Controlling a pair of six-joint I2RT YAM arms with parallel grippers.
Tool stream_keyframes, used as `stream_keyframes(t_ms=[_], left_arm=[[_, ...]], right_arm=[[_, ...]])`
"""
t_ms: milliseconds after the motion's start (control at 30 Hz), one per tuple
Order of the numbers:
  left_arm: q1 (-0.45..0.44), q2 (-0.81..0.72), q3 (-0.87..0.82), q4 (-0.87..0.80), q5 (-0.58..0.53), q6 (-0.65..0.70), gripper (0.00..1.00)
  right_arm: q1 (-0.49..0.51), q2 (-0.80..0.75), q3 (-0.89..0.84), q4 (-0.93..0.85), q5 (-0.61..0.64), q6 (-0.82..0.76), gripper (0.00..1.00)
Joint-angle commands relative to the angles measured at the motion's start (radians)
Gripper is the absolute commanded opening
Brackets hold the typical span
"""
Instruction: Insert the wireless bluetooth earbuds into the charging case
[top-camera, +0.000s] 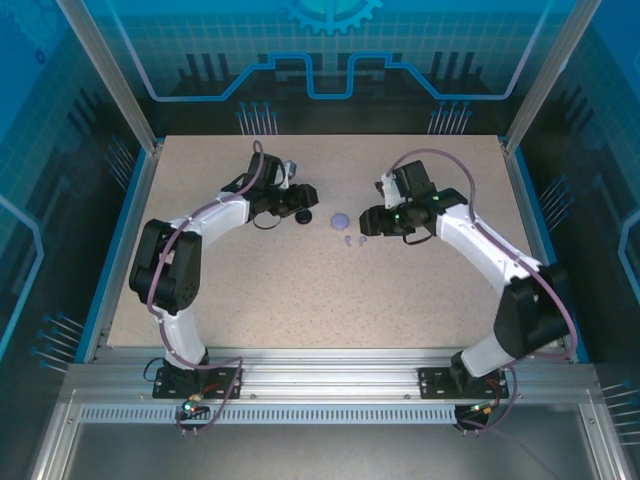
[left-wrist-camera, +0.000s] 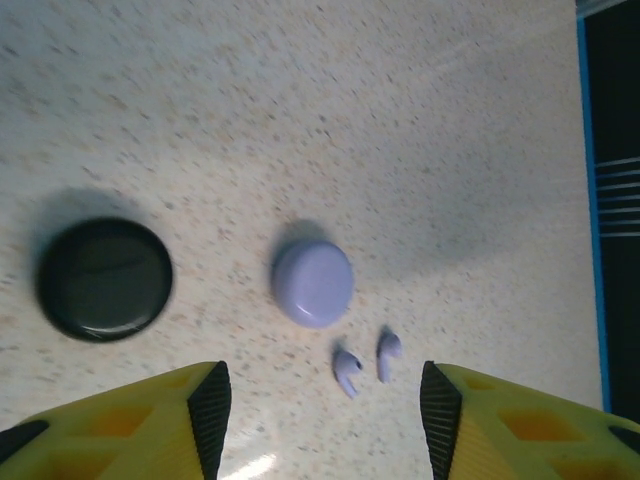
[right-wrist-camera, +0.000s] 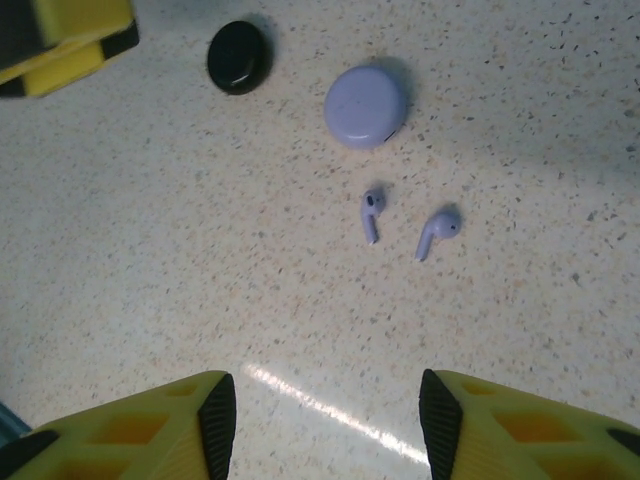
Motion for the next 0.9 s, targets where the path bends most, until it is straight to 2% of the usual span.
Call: stream_keyframes(t_ms=[0,167,433,700,867], left_arm=[[-0.038,0.015,-0.032,-0.009,0.074,-0.109,0.55],[-0.084,0.051,-0.026,-0.028,0.074,-0.143,0.50],[-0.104,0.135,-0.012,-0.018,0.092,-0.165,0.30],[-0.108,0.219,0.005,0.051,0.142,-0.191,0.30],[-0.108,0.261,0.022,0.105,0.175,-0.218,0.31]], right_arm=[[-0.040,0.103,0.087,0.024,-0.072,-0.047,0.53],[-0.071,0.299,0.226,0.001,-0.143,-0.077,0.47],[-0.086,0.591,0.528,-0.092,-0.200,-0.097,0.34],[-0.084,0.822,0.796,-0.191,-0.247,-0.096,0.32],[-0.072,0.894,0.877,-0.228,-0.266,-0.100,0.32]])
